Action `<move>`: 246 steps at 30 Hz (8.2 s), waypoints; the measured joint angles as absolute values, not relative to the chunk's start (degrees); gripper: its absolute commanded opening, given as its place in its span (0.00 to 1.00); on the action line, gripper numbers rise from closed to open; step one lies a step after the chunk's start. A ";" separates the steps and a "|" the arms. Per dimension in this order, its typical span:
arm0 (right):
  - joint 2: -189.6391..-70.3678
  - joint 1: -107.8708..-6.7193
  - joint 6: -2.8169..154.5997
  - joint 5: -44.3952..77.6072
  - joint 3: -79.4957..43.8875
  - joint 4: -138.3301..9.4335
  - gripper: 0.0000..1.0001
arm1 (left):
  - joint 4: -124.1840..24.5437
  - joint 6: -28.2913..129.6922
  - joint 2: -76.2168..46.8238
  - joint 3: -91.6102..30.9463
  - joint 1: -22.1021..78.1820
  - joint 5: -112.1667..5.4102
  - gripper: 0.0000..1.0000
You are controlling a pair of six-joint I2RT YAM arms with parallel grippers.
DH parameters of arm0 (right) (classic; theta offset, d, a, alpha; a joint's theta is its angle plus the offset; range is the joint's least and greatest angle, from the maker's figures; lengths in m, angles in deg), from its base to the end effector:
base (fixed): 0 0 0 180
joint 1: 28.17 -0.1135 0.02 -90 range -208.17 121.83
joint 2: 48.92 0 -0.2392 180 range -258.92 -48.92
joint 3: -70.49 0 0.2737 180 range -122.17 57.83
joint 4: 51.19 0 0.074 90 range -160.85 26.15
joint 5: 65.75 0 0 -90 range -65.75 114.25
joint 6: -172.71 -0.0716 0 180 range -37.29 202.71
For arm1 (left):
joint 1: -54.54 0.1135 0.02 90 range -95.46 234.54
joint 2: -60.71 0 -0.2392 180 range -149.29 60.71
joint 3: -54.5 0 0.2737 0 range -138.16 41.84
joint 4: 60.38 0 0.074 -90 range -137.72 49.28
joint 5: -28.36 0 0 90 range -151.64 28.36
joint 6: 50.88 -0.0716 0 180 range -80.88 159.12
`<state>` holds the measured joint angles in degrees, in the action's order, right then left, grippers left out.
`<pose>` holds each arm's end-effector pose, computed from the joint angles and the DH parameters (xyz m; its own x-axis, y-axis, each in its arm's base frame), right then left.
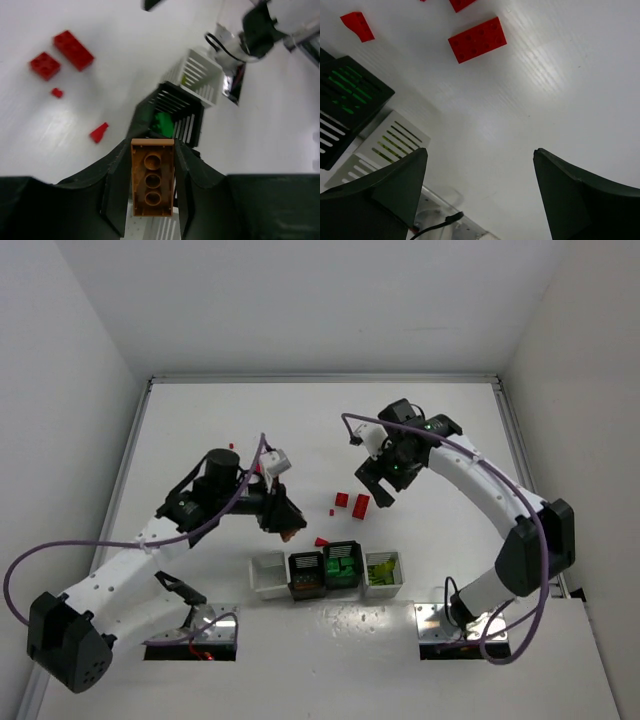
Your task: Sort the legos into containers by color
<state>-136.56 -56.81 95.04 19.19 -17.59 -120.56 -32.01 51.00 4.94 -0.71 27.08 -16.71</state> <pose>0.2919 0.1666 0.2190 -0.6922 -0.6204 -0.3688 -0.6685 0.7437 0.0036 0.2147 -0.1686 0.2483 -0.6002 0.1476 -0.7861 0.7678 0.3817 -0.5145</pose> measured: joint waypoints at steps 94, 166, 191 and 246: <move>-138.28 -58.43 78.24 6.44 -20.91 -99.64 0.00 | -26.40 61.62 -35.06 -25.54 37.44 -67.53 1.00; -145.26 -97.36 106.08 1.83 -16.14 -80.28 0.03 | -25.78 62.08 -43.27 -27.39 38.03 -60.45 0.03; -133.87 -92.35 90.21 32.24 -14.16 -80.06 0.94 | -23.84 41.89 -14.14 -13.14 41.13 -42.57 0.00; -147.27 -47.44 80.66 7.47 -27.10 -107.51 0.99 | 22.94 -14.35 1.16 -15.31 15.08 -32.69 0.62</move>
<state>-147.27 -47.44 80.66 7.47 -27.10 -107.51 22.94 -14.35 1.16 -15.31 15.08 -32.69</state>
